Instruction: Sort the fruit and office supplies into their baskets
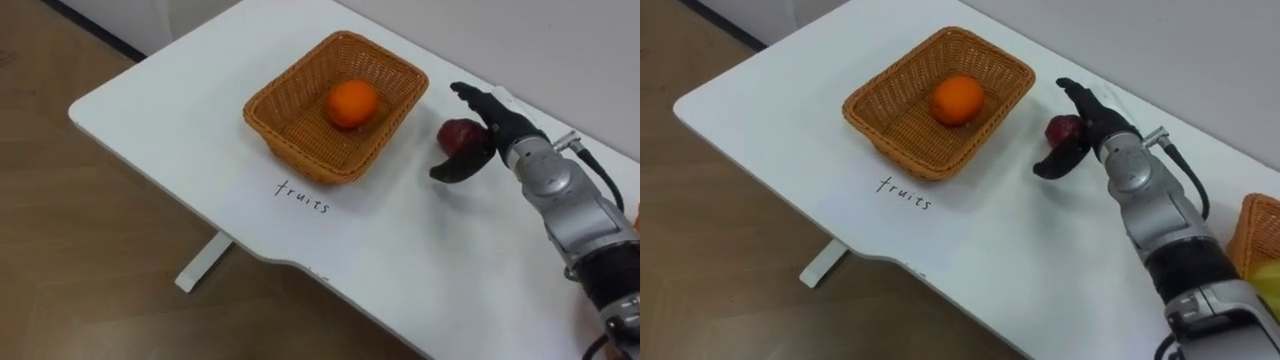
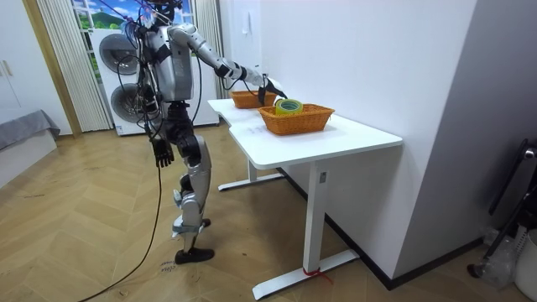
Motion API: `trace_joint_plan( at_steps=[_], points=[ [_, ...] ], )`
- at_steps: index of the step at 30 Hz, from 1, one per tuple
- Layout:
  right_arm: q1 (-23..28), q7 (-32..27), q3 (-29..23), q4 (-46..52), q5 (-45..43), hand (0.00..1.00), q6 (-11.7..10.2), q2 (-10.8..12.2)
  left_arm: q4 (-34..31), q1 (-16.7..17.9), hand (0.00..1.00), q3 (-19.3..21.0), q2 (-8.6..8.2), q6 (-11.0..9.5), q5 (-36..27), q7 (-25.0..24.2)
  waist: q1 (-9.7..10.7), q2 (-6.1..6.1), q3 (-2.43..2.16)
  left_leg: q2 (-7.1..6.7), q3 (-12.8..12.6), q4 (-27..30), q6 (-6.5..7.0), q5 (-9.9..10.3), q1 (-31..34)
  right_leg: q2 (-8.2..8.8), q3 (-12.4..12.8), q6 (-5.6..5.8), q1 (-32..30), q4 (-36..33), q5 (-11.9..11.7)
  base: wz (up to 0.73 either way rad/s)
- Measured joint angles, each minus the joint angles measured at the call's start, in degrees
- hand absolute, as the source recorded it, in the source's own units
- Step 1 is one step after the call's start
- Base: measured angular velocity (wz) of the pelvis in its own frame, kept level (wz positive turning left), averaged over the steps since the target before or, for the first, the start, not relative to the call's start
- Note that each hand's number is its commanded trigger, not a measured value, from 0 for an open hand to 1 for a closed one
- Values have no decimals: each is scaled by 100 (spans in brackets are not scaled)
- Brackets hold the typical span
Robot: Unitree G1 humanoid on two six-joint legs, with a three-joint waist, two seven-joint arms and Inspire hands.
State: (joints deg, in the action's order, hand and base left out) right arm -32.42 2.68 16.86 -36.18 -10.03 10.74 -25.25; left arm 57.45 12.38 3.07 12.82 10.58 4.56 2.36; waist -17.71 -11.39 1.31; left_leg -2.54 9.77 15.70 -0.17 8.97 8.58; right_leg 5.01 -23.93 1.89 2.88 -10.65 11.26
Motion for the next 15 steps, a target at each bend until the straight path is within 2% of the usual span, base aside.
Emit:
trace_joint_plan(
  at_steps=[10, 15],
  points=[
    [-65, -7, -2, -534, -5, 0, 55, -1, -2, -4, 0, 0, 1, 24, -1, -15, -23, 3, 2, -4, 1, 31, 0, 0, 42, -1, 18, -4, -38, -15, -2, 0],
    [-330, -83, -1, -890, -4, 0, 53, -1, 10, -23, 0, -1, 13, 15, 4, -40, -22, -4, 2, -6, 0, 57, 1, 0, 119, 0, 16, -15, -108, -21, -11, 0]
  ],
)
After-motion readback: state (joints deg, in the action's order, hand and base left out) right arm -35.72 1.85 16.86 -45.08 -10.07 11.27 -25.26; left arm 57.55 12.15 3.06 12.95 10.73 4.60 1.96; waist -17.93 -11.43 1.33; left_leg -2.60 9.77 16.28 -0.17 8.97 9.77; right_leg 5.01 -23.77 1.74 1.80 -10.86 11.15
